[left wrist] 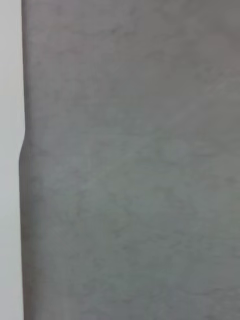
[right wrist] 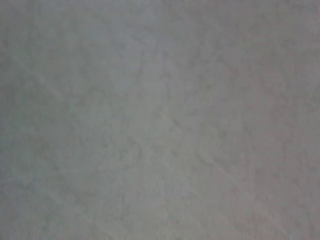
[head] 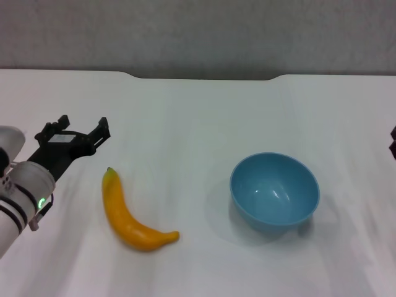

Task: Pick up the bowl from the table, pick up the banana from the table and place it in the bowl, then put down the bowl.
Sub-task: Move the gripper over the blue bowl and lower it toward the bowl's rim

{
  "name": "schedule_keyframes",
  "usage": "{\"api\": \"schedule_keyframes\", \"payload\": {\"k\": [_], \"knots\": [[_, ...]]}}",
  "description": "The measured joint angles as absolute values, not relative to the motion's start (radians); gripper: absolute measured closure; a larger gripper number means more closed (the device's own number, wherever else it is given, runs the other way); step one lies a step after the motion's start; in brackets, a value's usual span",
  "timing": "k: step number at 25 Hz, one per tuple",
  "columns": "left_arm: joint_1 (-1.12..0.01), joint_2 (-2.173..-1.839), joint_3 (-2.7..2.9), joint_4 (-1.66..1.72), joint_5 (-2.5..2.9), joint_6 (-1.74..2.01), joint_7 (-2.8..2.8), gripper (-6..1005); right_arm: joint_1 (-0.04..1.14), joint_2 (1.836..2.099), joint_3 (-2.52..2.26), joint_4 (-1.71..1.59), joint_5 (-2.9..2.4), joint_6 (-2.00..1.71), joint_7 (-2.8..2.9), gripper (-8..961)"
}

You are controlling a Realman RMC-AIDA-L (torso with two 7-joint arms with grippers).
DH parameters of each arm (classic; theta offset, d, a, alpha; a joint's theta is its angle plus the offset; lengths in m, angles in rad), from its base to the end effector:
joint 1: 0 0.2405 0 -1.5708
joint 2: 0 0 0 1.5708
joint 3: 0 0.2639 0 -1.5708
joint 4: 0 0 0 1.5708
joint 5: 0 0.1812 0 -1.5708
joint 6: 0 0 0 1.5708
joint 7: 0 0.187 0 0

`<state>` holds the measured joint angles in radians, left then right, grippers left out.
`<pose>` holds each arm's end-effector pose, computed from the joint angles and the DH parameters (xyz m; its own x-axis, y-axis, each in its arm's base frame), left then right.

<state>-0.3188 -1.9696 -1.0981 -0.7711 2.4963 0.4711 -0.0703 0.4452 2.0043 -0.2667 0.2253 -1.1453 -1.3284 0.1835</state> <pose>-0.2873 0.3922 -0.0207 0.6549 0.2203 0.7229 0.7557 -0.1973 -0.6245 0.3308 0.3412 0.0102 0.6671 0.0318 -0.7443 -0.7374 -0.1136 -0.6658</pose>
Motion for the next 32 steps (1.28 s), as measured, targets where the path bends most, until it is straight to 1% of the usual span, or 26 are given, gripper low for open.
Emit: {"api": "schedule_keyframes", "payload": {"k": [5,8,14,27,32], "knots": [[-0.306,-1.975,-1.116,-0.789,2.506,0.449,-0.036,107,0.443,2.003,-0.267,0.066,-1.279,-1.227,0.463,369],[-0.306,-1.98,-1.118,-0.783,2.507,0.446,-0.023,107,0.446,2.008,-0.27,-0.087,-1.423,-1.13,0.713,370],[-0.301,-1.989,-1.117,-0.767,2.507,0.445,-0.019,107,0.478,2.009,-0.341,-0.316,-1.691,-0.997,1.145,370],[-0.308,-2.004,-1.12,-0.729,2.507,0.444,-0.014,107,0.538,2.008,-0.804,-0.791,-2.11,-0.972,1.96,370],[-0.309,-2.006,-1.12,-0.729,2.506,0.446,-0.014,107,0.599,2.008,-0.96,-0.86,-2.302,-0.989,2.245,371]]}}
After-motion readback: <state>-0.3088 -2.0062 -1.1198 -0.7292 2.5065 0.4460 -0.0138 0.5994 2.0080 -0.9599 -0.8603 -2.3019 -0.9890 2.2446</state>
